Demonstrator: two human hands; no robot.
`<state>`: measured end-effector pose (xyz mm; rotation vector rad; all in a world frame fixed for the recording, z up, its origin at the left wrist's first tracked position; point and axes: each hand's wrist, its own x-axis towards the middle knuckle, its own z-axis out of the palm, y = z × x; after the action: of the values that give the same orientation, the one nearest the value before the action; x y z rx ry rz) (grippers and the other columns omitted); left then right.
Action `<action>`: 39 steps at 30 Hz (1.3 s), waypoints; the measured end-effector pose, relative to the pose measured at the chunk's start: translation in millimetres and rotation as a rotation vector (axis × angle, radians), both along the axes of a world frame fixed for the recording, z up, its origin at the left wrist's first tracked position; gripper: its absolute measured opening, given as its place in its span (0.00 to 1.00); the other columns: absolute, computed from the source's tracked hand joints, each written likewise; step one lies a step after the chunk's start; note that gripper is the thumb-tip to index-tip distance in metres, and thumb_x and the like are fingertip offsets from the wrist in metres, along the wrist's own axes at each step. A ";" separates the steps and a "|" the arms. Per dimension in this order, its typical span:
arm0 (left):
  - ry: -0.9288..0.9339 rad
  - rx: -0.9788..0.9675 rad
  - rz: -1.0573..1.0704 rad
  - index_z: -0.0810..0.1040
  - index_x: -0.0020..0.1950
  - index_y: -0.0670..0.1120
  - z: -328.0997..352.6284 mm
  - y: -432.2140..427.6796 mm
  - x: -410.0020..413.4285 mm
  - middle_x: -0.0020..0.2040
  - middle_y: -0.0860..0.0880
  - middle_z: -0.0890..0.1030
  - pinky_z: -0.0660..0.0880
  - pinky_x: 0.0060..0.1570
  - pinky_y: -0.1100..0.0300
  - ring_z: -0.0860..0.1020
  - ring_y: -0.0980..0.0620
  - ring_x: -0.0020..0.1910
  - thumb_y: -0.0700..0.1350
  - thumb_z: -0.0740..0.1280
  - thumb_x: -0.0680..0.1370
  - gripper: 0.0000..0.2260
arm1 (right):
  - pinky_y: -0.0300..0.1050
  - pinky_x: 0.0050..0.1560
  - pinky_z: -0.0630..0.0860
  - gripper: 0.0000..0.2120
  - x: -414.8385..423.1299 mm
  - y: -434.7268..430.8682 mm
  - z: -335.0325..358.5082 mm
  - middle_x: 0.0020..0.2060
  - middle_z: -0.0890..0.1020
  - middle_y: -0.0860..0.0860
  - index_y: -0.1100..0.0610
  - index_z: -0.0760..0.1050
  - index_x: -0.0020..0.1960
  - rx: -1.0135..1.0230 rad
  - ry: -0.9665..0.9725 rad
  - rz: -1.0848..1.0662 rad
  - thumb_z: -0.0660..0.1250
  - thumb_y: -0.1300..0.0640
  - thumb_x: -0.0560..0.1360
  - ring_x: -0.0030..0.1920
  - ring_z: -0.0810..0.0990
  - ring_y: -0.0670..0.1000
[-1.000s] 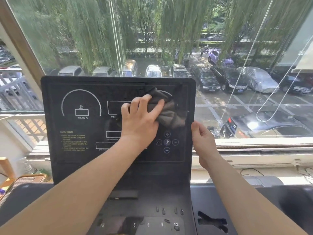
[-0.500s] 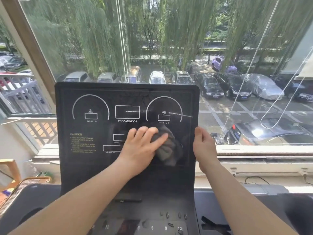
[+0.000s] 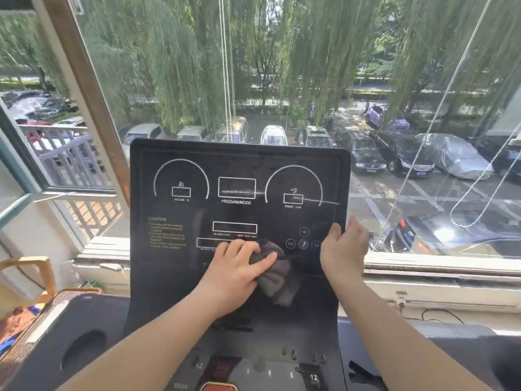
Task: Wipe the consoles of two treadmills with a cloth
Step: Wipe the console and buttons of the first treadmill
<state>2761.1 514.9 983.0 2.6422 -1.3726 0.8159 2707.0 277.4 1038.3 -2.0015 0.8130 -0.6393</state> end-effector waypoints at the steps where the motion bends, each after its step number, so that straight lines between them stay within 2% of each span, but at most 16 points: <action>1: -0.045 0.068 -0.032 0.75 0.72 0.57 4.2 8.6 5.0 0.62 0.47 0.77 0.72 0.54 0.46 0.75 0.42 0.58 0.47 0.70 0.70 0.29 | 0.59 0.75 0.61 0.26 -5.0 8.1 0.9 0.77 0.61 0.58 0.60 0.60 0.81 -0.125 -0.011 0.012 0.58 0.53 0.85 0.76 0.61 0.61; 3: -0.133 0.068 0.000 0.76 0.72 0.56 25.0 25.7 27.8 0.62 0.47 0.78 0.71 0.54 0.46 0.76 0.41 0.57 0.45 0.69 0.70 0.29 | 0.58 0.79 0.58 0.29 -10.2 22.2 6.3 0.77 0.58 0.56 0.61 0.59 0.81 -0.359 -0.072 0.121 0.62 0.54 0.84 0.77 0.58 0.58; 5: -0.166 -0.097 0.158 0.77 0.73 0.55 52.7 43.2 56.4 0.62 0.44 0.78 0.71 0.53 0.45 0.76 0.39 0.56 0.42 0.73 0.68 0.32 | 0.58 0.80 0.59 0.27 -6.7 29.2 19.5 0.76 0.59 0.54 0.60 0.65 0.80 -0.460 -0.118 0.265 0.63 0.54 0.83 0.78 0.58 0.56; 9: 0.019 -0.463 0.546 0.72 0.78 0.53 92.1 51.0 76.0 0.64 0.41 0.74 0.72 0.55 0.42 0.73 0.36 0.59 0.46 0.73 0.74 0.31 | 0.59 0.80 0.59 0.25 20.9 35.4 59.4 0.77 0.64 0.56 0.61 0.69 0.77 -0.722 -0.095 0.407 0.63 0.52 0.83 0.79 0.59 0.58; 11: 0.096 -0.571 0.600 0.70 0.79 0.52 81.6 37.6 65.3 0.62 0.42 0.73 0.72 0.54 0.42 0.72 0.37 0.58 0.48 0.71 0.76 0.30 | 0.59 0.82 0.56 0.26 40.0 43.7 80.1 0.79 0.63 0.57 0.60 0.67 0.79 -0.844 -0.061 0.441 0.60 0.50 0.84 0.81 0.57 0.58; 14: 0.076 -0.483 0.397 0.74 0.76 0.51 39.5 28.3 39.2 0.58 0.43 0.75 0.72 0.50 0.42 0.73 0.37 0.55 0.46 0.74 0.70 0.33 | 0.60 0.82 0.52 0.28 72.5 64.5 101.9 0.81 0.62 0.58 0.60 0.63 0.81 -0.994 -0.024 0.470 0.57 0.48 0.85 0.83 0.54 0.59; 17: -0.015 -0.150 0.090 0.74 0.74 0.53 18.0 53.8 35.0 0.60 0.45 0.77 0.72 0.51 0.44 0.76 0.39 0.55 0.46 0.73 0.68 0.34 | 0.58 0.83 0.46 0.29 106.0 99.3 116.1 0.83 0.57 0.55 0.58 0.57 0.83 -1.069 0.032 0.540 0.54 0.46 0.86 0.84 0.49 0.56; 19: -0.070 0.031 -0.021 0.73 0.74 0.54 27.4 79.5 49.5 0.62 0.45 0.78 0.73 0.52 0.46 0.77 0.40 0.55 0.46 0.66 0.72 0.29 | 0.57 0.83 0.46 0.30 123.6 120.7 119.7 0.83 0.60 0.54 0.56 0.56 0.84 -1.077 0.045 0.547 0.52 0.44 0.86 0.84 0.53 0.55; 20: -0.100 0.043 -0.026 0.74 0.74 0.54 36.3 92.1 60.7 0.63 0.45 0.78 0.73 0.52 0.46 0.77 0.40 0.55 0.46 0.64 0.72 0.28 | 0.57 0.83 0.48 0.30 129.7 128.6 120.7 0.81 0.64 0.53 0.55 0.57 0.83 -1.070 0.044 0.528 0.52 0.44 0.86 0.83 0.57 0.55; 23: -0.112 -0.141 0.120 0.77 0.73 0.53 65.2 127.9 99.9 0.62 0.43 0.79 0.72 0.51 0.45 0.77 0.38 0.56 0.43 0.69 0.69 0.30 | 0.56 0.82 0.50 0.28 137.0 141.8 115.4 0.76 0.71 0.52 0.55 0.62 0.81 -0.998 0.016 0.409 0.53 0.43 0.85 0.78 0.65 0.55; 25: -0.091 -0.277 0.242 0.77 0.74 0.52 74.2 142.0 114.0 0.62 0.41 0.78 0.72 0.53 0.44 0.74 0.37 0.58 0.42 0.73 0.68 0.32 | 0.58 0.82 0.49 0.30 137.2 153.1 107.1 0.75 0.70 0.52 0.55 0.61 0.81 -1.001 0.034 0.330 0.52 0.42 0.84 0.78 0.64 0.57; 29: -0.007 -0.514 0.397 0.77 0.74 0.49 41.9 128.5 92.5 0.62 0.39 0.75 0.72 0.55 0.40 0.73 0.35 0.58 0.43 0.71 0.69 0.31 | 0.60 0.83 0.43 0.36 138.9 178.9 98.6 0.80 0.61 0.57 0.58 0.55 0.82 -0.954 0.104 0.240 0.47 0.36 0.83 0.82 0.54 0.60; 31: 0.020 -0.485 0.331 0.78 0.73 0.50 10.0 130.0 73.7 0.61 0.41 0.73 0.73 0.53 0.40 0.72 0.37 0.57 0.43 0.73 0.66 0.33 | 0.60 0.83 0.42 0.39 138.2 180.4 97.9 0.81 0.59 0.57 0.59 0.52 0.83 -0.968 0.128 0.229 0.44 0.34 0.83 0.83 0.51 0.59; 33: -0.020 -0.279 0.155 0.78 0.72 0.52 -12.8 151.9 64.5 0.61 0.44 0.72 0.71 0.53 0.43 0.72 0.39 0.57 0.43 0.76 0.64 0.35 | 0.60 0.83 0.43 0.39 137.5 176.2 97.2 0.82 0.57 0.57 0.58 0.50 0.84 -1.008 0.155 0.233 0.42 0.33 0.82 0.83 0.50 0.59; 36: -0.148 -0.017 -0.028 0.78 0.71 0.53 -2.9 198.3 87.4 0.61 0.45 0.77 0.70 0.54 0.45 0.74 0.40 0.56 0.42 0.68 0.69 0.29 | 0.60 0.83 0.45 0.39 136.5 170.9 94.9 0.81 0.59 0.57 0.59 0.51 0.84 -1.061 0.164 0.221 0.42 0.33 0.83 0.83 0.53 0.59; 39: -0.097 -0.243 0.156 0.80 0.71 0.49 36.2 221.3 121.4 0.58 0.40 0.79 0.73 0.50 0.43 0.78 0.35 0.52 0.42 0.63 0.71 0.27 | 0.61 0.83 0.47 0.38 139.5 174.9 92.2 0.80 0.61 0.57 0.60 0.54 0.82 -1.065 0.136 0.184 0.43 0.34 0.83 0.82 0.55 0.60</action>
<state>2882.5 736.3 1019.2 2.5720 -1.0188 1.0661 2846.5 452.3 1130.4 -3.0540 0.3425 -0.9490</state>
